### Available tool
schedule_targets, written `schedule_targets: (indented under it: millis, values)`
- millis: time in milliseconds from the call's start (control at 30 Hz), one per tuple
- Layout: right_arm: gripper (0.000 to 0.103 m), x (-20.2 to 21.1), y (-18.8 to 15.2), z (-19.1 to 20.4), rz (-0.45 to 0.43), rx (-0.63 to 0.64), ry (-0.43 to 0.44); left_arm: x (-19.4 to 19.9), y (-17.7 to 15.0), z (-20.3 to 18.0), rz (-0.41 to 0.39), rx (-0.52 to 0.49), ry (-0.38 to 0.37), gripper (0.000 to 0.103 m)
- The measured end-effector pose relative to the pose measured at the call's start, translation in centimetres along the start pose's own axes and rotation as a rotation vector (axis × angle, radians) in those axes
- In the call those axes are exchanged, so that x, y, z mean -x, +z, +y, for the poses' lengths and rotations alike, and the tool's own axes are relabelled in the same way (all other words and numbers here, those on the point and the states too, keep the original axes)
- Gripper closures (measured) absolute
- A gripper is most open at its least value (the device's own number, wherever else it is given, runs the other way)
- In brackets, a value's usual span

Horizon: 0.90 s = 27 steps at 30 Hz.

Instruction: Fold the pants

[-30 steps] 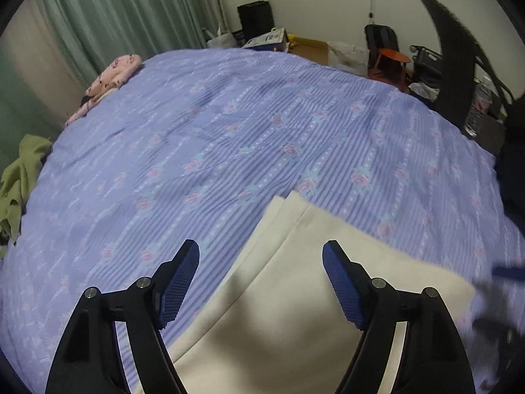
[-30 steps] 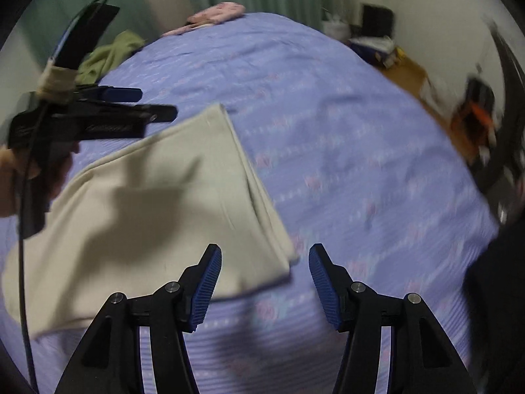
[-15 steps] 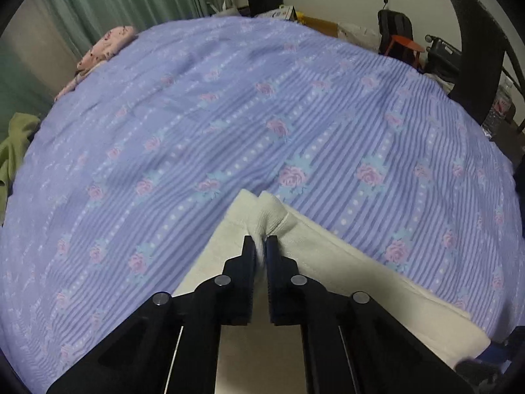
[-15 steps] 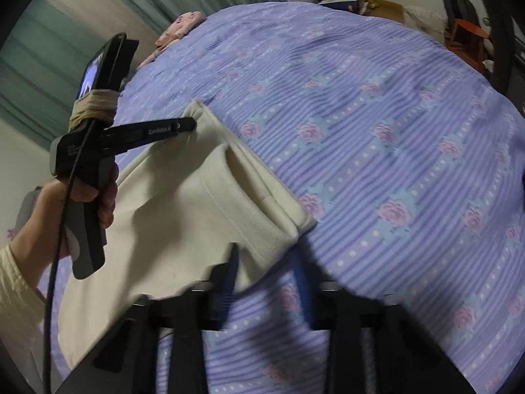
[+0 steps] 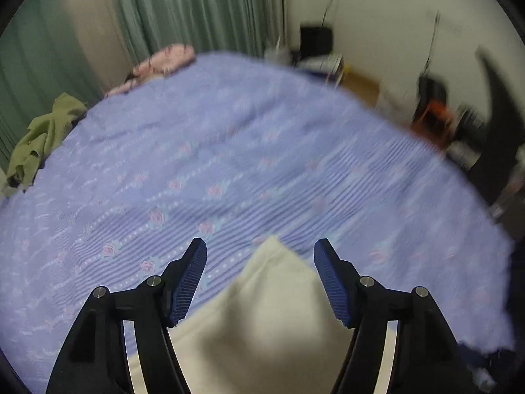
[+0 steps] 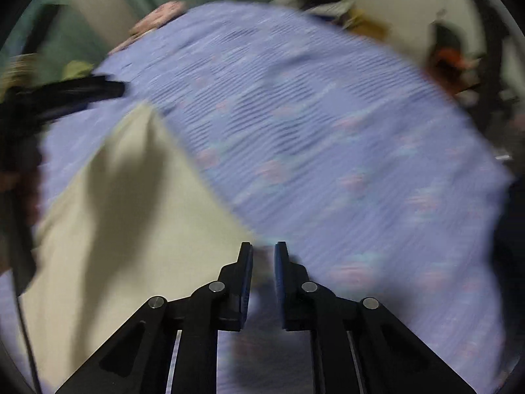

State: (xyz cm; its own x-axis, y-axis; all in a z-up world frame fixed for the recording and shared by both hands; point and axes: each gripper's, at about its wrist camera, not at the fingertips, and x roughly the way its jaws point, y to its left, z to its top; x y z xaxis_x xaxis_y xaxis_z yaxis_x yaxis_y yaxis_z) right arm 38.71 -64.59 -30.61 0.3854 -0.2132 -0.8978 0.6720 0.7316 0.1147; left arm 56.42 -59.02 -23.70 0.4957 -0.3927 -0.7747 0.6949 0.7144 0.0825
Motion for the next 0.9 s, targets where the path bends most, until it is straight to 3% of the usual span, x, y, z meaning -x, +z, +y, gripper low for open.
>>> schedule_targets:
  millis: [33,67,167,267,367,600,667,900]
  values:
    - [0.064,1.5,-0.1,-0.5,-0.046,-0.007,-0.038,2.1,-0.4,0.2,-0.021,0.012,0.004,0.036]
    - [0.057,2.6,-0.1,-0.9,-0.073,-0.019,-0.023,3.3,-0.8,0.2,-0.033,0.024,0.001,0.035]
    - [0.054,6.2,-0.3,-1.1,-0.117,-0.005,0.004,9.0,-3.6,0.8,-0.081,0.059,-0.023,0.033]
    - [0.042,9.8,-0.9,0.1,-0.161,0.087,-0.001,14.5,-7.0,3.0,-0.081,0.128,-0.044,0.03]
    - [0.037,13.4,-2.2,1.7,-0.187,0.181,0.042,19.4,-10.3,5.0,-0.079,0.197,-0.009,0.028]
    - [0.036,21.5,-7.0,7.1,-0.186,0.387,0.236,32.0,-18.6,10.8,-0.075,0.395,0.101,0.023]
    - [0.03,23.7,-8.5,9.3,-0.196,0.443,0.291,35.1,-20.6,11.9,-0.085,0.424,0.12,0.021]
    - [0.028,29.7,-14.0,18.5,-0.212,0.578,0.394,44.6,-28.5,19.5,-0.127,0.553,0.198,0.012]
